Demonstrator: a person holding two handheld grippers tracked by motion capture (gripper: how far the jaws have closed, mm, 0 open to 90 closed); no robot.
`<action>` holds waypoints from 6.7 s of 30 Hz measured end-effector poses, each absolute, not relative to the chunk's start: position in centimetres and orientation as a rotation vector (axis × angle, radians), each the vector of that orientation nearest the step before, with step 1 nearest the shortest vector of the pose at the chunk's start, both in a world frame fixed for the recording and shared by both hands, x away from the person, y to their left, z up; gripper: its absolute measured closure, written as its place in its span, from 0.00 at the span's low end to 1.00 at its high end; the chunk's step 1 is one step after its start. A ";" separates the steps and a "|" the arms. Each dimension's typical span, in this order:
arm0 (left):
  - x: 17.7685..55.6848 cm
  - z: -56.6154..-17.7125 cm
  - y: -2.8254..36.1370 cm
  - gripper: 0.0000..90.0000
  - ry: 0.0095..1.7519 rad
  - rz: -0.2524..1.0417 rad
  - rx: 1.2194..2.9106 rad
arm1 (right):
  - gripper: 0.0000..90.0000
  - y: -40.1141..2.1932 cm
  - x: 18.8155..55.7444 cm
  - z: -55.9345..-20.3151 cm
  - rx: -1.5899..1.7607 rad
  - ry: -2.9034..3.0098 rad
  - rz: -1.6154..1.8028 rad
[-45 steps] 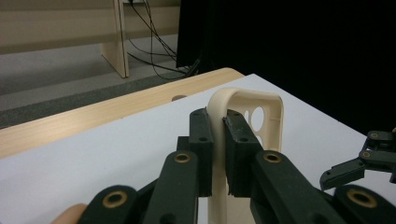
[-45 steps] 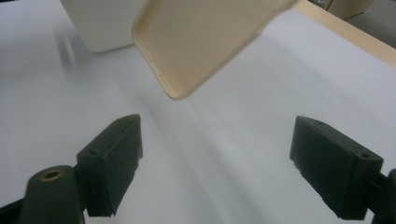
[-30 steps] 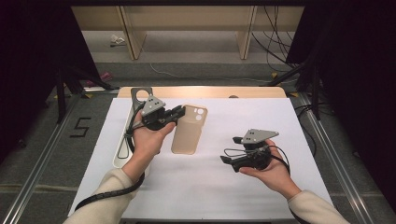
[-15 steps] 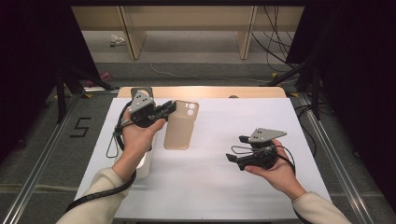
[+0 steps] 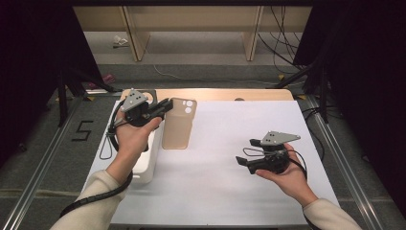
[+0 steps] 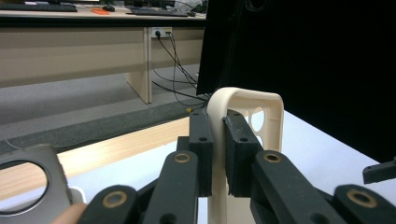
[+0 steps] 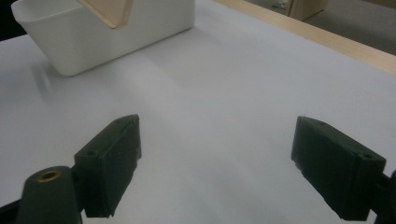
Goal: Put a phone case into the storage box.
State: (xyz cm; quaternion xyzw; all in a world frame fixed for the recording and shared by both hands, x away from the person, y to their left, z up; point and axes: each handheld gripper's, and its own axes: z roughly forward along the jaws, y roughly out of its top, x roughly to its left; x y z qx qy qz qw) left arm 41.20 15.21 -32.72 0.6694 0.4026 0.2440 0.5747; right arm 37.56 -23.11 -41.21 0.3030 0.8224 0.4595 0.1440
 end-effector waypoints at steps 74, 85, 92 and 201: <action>43.9 -31.6 21.5 0.92 1.029 0.661 1.549 | 0.19 -24.1 37.8 -41.5 0.937 2.339 1.326; 44.4 -31.5 22.6 0.92 1.047 0.672 1.549 | 0.19 -24.1 37.8 -41.5 0.939 2.337 1.330; 44.8 -31.7 23.2 0.92 1.059 0.681 1.554 | 0.19 -24.1 37.8 -41.6 0.940 2.337 1.330; 50.2 -34.8 25.0 0.91 1.162 0.747 1.546 | 0.19 -24.2 37.9 -41.5 0.946 2.329 1.340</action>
